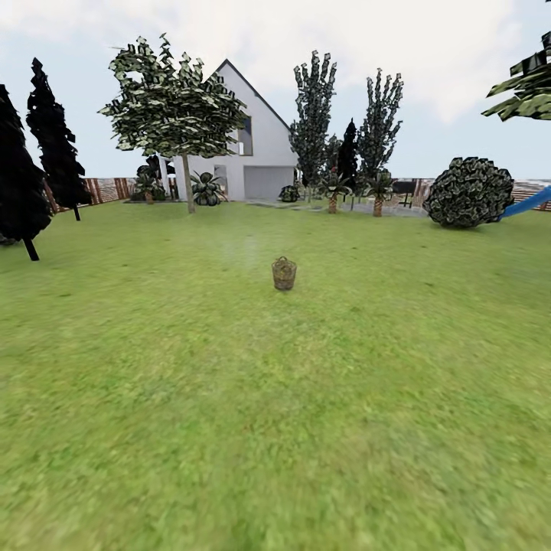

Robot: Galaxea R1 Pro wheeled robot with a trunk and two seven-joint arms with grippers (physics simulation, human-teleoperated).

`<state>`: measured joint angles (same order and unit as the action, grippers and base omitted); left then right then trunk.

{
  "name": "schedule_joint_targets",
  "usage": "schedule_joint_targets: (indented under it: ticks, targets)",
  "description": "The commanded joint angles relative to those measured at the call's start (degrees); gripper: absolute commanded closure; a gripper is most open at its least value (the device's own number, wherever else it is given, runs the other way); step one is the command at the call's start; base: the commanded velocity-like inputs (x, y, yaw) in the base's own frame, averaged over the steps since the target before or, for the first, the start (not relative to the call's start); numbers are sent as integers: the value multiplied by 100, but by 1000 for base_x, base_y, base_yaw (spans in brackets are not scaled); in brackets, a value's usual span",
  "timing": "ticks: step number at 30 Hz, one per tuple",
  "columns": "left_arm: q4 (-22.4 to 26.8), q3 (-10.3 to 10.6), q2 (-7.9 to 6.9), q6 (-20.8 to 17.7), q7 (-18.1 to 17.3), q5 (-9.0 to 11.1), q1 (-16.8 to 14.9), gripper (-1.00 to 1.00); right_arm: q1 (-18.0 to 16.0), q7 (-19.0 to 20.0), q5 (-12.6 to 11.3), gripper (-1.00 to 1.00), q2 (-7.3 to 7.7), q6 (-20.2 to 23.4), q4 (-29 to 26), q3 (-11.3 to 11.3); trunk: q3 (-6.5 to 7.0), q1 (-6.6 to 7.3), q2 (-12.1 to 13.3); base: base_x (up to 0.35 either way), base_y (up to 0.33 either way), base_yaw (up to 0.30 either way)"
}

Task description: Take the three Easter eggs out of the wicker basket on the lawn in the garden, then place them on the lawn next to a single tree (choose any tree) so that all three eggs are next to the same tree and none are left in the basket.

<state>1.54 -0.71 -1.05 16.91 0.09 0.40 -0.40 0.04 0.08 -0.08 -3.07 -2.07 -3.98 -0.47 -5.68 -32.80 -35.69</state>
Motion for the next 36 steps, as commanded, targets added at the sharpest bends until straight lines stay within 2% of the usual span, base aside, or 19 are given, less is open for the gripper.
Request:
schedule_joint_targets:
  ticks: [1,13,25,32,36]
  targets:
    - [-5,-3,0,40,0,1,-4,-100,-1,1,-1,-100,-1,-12,-6,-9,10,21,34,0,0,0]
    - [-5,9,0,80,0,-11,-4,-100,2,1,-2,-100,-1,-12,-6,-14,225,284,515,0,0,-23]
    - [-5,14,0,82,0,-21,-4,-100,4,1,-1,-100,-1,-12,-6,-13,441,548,997,0,0,-217]
    - [-5,18,0,84,0,-28,-4,-100,2,1,-2,-100,-1,-12,-4,-14,566,702,1278,0,0,-80]
    - [-5,18,0,85,0,-29,-4,-100,3,1,-5,-100,-1,-10,-2,-14,566,702,1278,0,0,-15]
